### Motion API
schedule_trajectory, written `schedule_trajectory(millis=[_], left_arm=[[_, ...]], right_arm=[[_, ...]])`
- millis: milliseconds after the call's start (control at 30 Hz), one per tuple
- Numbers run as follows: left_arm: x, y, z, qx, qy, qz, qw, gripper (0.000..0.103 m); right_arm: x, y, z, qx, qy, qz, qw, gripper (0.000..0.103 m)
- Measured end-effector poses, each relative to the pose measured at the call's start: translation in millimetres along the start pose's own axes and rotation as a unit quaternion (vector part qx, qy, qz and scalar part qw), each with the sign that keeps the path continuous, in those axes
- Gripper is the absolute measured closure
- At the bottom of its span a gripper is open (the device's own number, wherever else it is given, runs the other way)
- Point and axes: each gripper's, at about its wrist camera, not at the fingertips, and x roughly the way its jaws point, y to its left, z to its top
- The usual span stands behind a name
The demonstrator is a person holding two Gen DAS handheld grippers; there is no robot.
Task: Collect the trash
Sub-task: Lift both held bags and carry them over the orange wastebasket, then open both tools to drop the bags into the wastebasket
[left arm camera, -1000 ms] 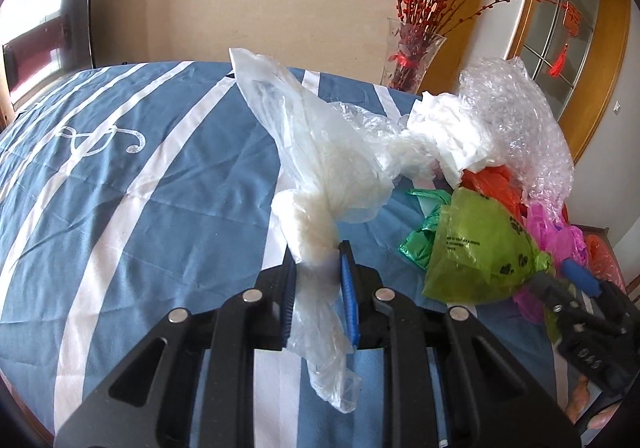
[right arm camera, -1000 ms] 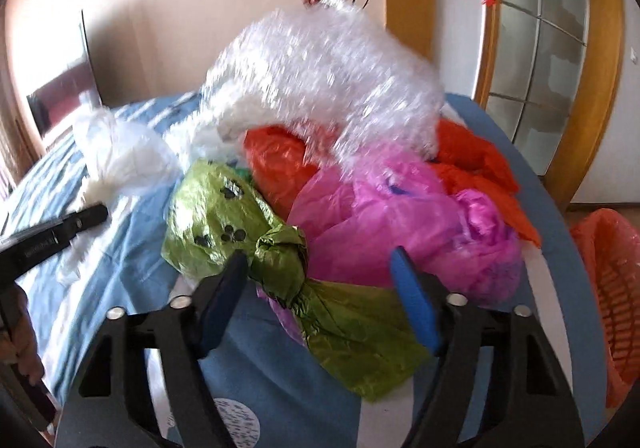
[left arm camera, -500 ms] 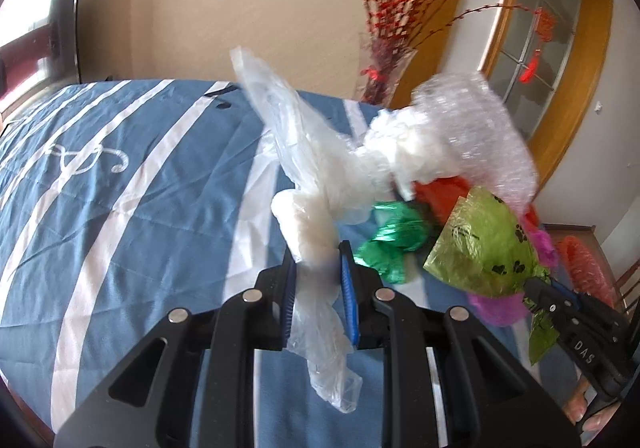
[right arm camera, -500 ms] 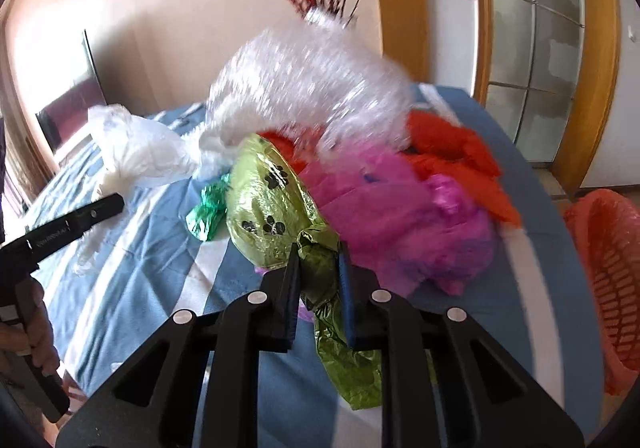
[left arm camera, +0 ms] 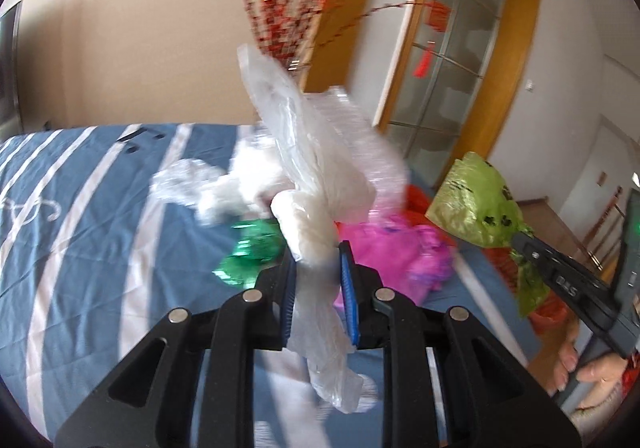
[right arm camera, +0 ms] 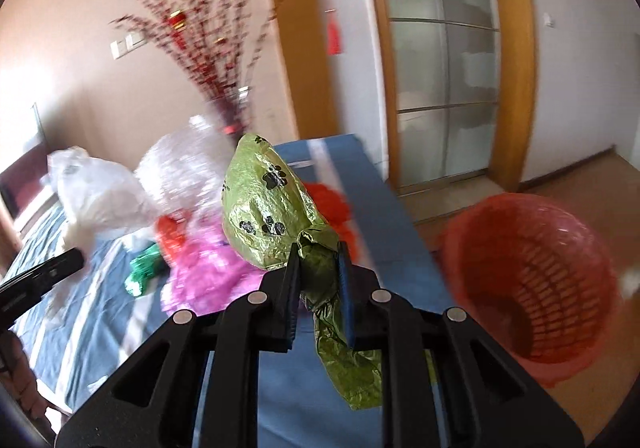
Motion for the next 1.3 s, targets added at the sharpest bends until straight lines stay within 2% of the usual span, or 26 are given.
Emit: schedule_trajectory(millis=[233,400,633,867,1133,1300], left_arm=[[17.2,-54.8,3.9,0.029,0.011,-0.065,0.9974,0.081],[49.8,-101.6,7.7,0.044,0.031,-0.116,0.9918,0.081],[102.1,-165.8,7.5,0.07,0.059,-0.164,0.9822,0.081],[159.8,-223.1,1.4,0.105,0.098,-0.195,0.9701,0.081],[195.1,-265.6,-13.3,0.126,0.129,-0.221,0.9585,0.081],[208.6,-278.7,-20.7,0.13,0.143,-0.227,0.9544,0.081]], right_arm=[[-4.8,-60.0,3.5,0.049,-0.013,-0.067,0.996,0.085],[-12.7,-101.1,1.3,0.089,-0.019,-0.113,0.989,0.085],[-17.9,-152.7,-0.1,0.137,-0.028,-0.159,0.977,0.085],[-11.4,-194.2,-5.7,0.186,-0.024,-0.179,0.966,0.085],[0.7,-225.7,-4.9,0.221,-0.022,-0.177,0.959,0.085],[2.6,-236.8,-4.8,0.234,-0.026,-0.168,0.957,0.084]])
